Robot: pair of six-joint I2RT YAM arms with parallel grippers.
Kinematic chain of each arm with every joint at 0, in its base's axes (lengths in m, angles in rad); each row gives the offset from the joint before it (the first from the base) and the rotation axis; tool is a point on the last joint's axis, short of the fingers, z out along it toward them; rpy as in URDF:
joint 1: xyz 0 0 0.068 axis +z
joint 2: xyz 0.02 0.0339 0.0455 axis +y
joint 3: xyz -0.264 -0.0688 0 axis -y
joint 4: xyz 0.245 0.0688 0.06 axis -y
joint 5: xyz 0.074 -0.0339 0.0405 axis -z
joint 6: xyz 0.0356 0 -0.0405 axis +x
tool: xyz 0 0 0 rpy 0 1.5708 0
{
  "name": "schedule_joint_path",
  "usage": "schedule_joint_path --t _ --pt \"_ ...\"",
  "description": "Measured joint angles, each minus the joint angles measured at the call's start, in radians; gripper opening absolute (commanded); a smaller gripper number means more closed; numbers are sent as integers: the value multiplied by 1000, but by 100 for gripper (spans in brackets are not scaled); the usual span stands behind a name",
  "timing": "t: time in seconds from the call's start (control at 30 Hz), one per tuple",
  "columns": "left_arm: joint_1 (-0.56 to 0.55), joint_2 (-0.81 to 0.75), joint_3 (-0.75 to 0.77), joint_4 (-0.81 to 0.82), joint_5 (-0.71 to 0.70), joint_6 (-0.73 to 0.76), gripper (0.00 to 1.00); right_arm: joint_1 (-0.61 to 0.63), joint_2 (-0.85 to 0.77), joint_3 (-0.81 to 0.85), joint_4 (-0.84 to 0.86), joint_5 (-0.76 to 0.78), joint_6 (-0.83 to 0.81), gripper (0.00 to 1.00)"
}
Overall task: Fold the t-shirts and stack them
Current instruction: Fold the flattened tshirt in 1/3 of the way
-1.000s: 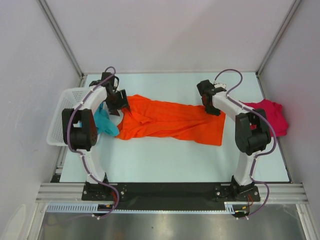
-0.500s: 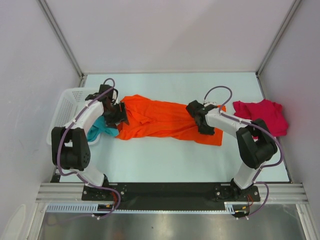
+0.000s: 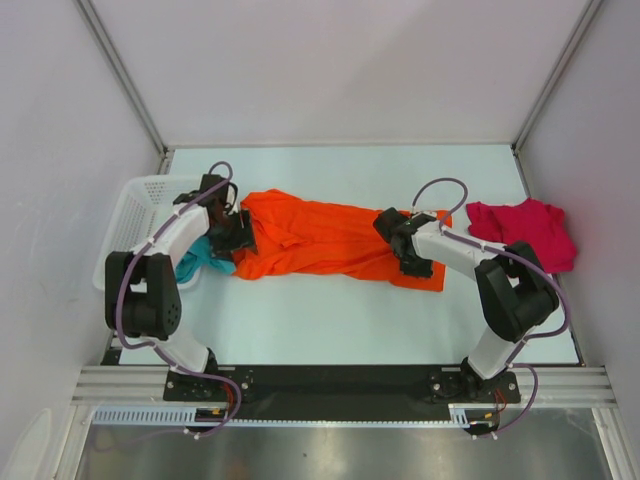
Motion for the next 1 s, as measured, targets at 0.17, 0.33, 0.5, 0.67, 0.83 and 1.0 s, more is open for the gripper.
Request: schedule_joint_path --t 0.17,0.33,0.5,0.67,0.83,1.0 --pt "0 23 -2 21 0 0 66 -2 0 0 -4 8 1 32" --pt "0 44 -13 46 1 2 56 -6 0 0 -12 15 4 32" --pt "0 53 -31 80 5 3 38 -23 0 0 -18 23 8 32" --pt "0 70 -36 106 16 17 10 -39 1 0 -18 25 11 32" --pt "0 69 -45 116 12 18 5 -50 2 -12 -13 17 25 32" --pt "6 63 -76 127 9 19 3 -51 7 -27 -11 5 43 31"
